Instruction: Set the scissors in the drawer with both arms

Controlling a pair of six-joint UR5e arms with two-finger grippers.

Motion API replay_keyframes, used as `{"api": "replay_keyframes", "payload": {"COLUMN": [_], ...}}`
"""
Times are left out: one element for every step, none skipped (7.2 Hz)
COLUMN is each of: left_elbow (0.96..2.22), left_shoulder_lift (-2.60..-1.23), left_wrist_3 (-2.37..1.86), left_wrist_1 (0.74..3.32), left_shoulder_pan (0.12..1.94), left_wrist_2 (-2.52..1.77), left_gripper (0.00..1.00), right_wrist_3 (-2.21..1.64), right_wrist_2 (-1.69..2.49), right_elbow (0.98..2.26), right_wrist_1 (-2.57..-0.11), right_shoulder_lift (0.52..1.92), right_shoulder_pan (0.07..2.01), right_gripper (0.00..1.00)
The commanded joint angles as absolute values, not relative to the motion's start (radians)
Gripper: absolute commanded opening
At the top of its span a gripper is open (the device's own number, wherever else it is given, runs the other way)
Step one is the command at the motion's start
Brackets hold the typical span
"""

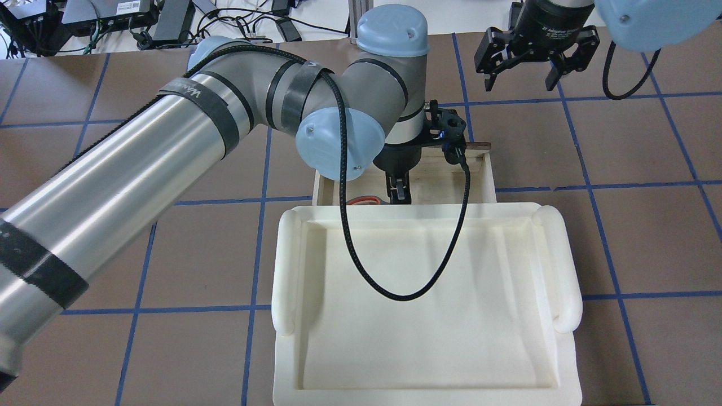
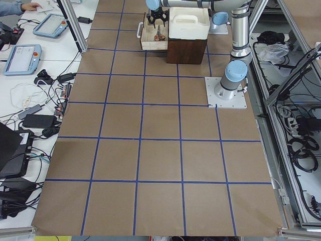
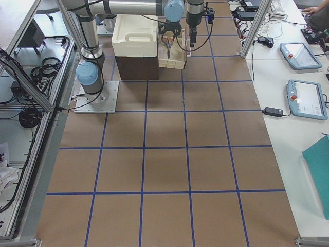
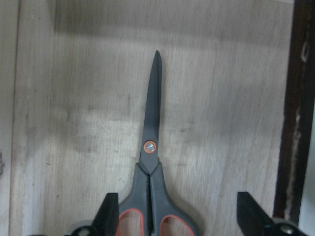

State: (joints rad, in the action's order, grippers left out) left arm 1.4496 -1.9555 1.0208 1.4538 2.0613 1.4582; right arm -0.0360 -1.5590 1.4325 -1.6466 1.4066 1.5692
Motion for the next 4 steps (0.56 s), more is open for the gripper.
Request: {"api": "replay_keyframes", "payload": {"left_elbow": [1.45, 1.447, 1.439, 1.436], "left_shoulder_lift": [-1.947, -1.924, -1.902, -1.876], "left_wrist_3": [1.019, 1.019, 1.017, 0.988], "left_wrist_1": [1.454, 1.453, 1.427, 1.348], "left_shoulder_pan": [2.062, 2.059, 2.039, 1.97], "left_wrist_2": [1.459, 1.457, 1.454, 1.451], "left_gripper": [0.98, 0.98, 0.98, 0.98], "right_wrist_3": [-0.038, -0.038, -0.037, -0.037], "right_wrist_2": [-1.559, -1.56, -1.559, -1.555], "right_elbow": [1.433, 1.433, 1.433, 1.433], "right_wrist_1": [-1.643, -1.641, -1.644, -1.644], "right_shoulder_lift": [1.407, 1.407, 1.407, 1.405], "right_shoulder_pan": [1.569, 1.569, 1.569, 1.569], "right_gripper": [1.0, 1.0, 1.0, 1.0]}}
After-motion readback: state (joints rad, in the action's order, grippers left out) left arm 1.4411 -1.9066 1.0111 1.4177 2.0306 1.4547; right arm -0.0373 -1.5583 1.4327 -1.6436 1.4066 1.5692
